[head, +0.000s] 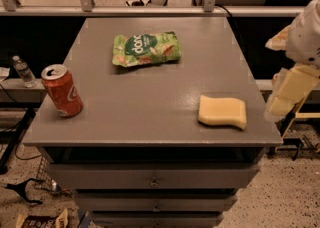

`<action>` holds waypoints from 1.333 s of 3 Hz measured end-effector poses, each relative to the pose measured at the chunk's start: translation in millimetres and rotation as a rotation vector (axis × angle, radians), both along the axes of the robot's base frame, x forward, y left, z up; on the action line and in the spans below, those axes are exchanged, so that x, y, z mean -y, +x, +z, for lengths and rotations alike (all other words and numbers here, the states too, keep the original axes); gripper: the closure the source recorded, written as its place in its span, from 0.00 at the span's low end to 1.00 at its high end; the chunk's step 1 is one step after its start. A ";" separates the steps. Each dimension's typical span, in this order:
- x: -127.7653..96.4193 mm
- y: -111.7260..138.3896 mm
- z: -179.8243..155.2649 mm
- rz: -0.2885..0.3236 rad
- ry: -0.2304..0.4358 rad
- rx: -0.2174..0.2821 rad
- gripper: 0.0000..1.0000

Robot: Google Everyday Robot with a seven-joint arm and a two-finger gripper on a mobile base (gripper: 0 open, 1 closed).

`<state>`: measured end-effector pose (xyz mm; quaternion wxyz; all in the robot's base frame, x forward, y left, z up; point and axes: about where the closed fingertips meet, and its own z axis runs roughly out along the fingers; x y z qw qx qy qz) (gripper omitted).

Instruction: Move sponge near coke can

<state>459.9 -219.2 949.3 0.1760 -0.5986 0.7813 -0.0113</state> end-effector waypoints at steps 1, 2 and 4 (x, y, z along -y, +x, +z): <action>-12.3 23.7 -45.5 0.034 0.062 -0.043 0.00; -29.6 33.3 -80.7 0.066 0.077 -0.081 0.00; -47.5 34.5 -115.6 0.099 0.066 -0.132 0.18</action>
Offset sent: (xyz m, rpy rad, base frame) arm 0.0456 0.0506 -0.1286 0.0967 0.1381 0.1070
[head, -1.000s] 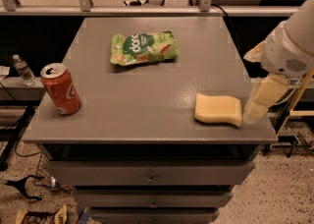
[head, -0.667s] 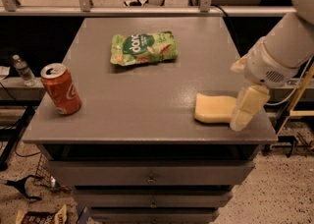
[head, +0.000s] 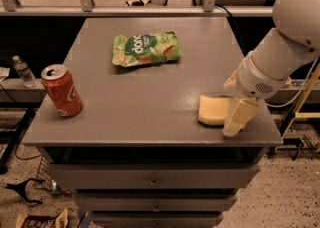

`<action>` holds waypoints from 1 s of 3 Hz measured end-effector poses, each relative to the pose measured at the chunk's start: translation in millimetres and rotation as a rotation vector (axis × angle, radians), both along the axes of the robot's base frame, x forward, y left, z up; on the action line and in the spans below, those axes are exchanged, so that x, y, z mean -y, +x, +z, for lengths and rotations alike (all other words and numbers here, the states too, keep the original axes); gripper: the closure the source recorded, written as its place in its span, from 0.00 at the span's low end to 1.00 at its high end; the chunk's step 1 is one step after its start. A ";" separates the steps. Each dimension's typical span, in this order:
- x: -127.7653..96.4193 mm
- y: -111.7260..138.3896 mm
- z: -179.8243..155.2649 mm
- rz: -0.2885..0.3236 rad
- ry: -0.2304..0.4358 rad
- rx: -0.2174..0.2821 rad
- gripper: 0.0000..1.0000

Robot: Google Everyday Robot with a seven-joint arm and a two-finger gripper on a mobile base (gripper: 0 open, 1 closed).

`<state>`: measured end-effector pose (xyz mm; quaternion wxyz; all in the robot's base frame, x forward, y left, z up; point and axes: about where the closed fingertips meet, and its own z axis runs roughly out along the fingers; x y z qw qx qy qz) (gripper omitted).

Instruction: Move sponge near coke can

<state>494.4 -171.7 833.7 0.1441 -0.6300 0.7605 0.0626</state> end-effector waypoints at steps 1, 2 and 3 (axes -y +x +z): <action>-1.8 -2.6 1.6 0.005 -0.005 0.002 0.41; -5.6 -4.0 8.6 0.018 0.000 0.013 0.65; -9.4 -1.3 16.1 0.023 0.045 0.032 0.87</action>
Offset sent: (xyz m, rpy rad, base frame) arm -0.0048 0.0087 0.0164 0.0079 -0.0235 0.0311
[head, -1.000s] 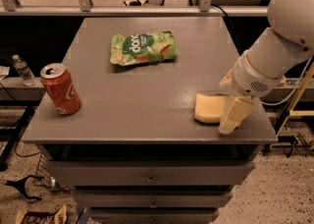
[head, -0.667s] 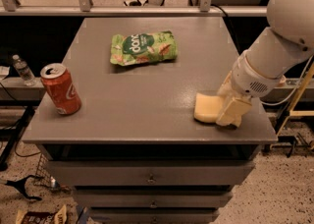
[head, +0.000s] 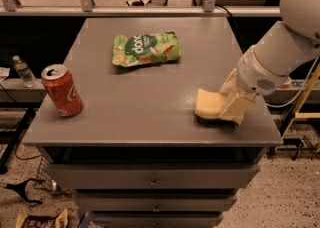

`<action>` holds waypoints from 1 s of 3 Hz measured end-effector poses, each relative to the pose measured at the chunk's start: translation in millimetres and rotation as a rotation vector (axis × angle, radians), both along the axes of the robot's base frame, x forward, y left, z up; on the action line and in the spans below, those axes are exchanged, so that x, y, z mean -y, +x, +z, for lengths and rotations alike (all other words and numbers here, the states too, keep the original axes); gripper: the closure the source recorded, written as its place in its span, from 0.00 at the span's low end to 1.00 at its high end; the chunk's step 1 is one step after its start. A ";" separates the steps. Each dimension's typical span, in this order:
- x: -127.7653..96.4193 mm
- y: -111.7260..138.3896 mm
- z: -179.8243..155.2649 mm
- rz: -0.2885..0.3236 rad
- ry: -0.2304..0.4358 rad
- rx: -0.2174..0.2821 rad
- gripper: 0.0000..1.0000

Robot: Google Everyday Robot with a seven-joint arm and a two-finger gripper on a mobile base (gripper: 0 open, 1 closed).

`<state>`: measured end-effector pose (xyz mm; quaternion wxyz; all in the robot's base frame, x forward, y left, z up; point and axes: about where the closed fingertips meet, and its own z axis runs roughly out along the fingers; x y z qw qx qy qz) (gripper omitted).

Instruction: Move sponge near coke can

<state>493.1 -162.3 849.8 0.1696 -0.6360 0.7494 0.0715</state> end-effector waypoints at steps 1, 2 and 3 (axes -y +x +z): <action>-1.6 -0.4 0.9 0.003 0.004 0.002 1.00; -4.5 -0.9 0.5 0.011 0.004 0.001 1.00; -64.0 0.9 11.9 0.197 0.027 0.038 1.00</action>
Offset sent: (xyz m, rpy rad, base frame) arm -0.0017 0.0121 -0.0014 0.0071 0.0037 0.0345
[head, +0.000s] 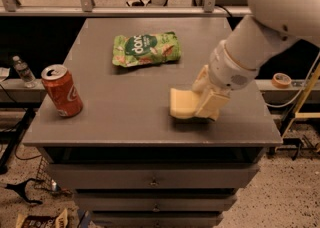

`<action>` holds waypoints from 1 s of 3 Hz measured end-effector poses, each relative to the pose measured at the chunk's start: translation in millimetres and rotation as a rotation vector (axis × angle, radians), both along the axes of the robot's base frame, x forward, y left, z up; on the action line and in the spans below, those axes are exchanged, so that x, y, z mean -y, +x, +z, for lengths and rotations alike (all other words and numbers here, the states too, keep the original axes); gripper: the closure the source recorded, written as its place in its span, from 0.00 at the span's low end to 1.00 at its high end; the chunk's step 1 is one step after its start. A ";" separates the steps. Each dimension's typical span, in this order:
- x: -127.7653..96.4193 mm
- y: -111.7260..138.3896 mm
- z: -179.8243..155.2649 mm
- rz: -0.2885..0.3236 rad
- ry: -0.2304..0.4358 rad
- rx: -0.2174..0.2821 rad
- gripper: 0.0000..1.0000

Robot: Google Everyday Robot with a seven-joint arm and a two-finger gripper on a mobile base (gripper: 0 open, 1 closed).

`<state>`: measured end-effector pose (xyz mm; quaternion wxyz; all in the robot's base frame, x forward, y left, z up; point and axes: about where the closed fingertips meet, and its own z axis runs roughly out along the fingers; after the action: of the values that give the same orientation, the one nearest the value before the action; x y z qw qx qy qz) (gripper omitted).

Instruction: Move sponge near coke can

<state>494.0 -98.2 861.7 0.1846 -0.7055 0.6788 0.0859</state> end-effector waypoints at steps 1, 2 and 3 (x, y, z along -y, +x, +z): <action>-47.6 0.5 1.8 0.142 0.009 0.014 1.00; -88.1 3.0 -15.9 0.243 -0.001 -0.004 1.00; -119.0 6.1 -24.0 0.316 0.001 -0.007 1.00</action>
Offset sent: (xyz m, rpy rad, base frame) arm 0.0086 0.1375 -0.0420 -0.0148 0.0354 0.3683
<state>500.1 20.8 837.7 0.1668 -0.8031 0.5600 0.1164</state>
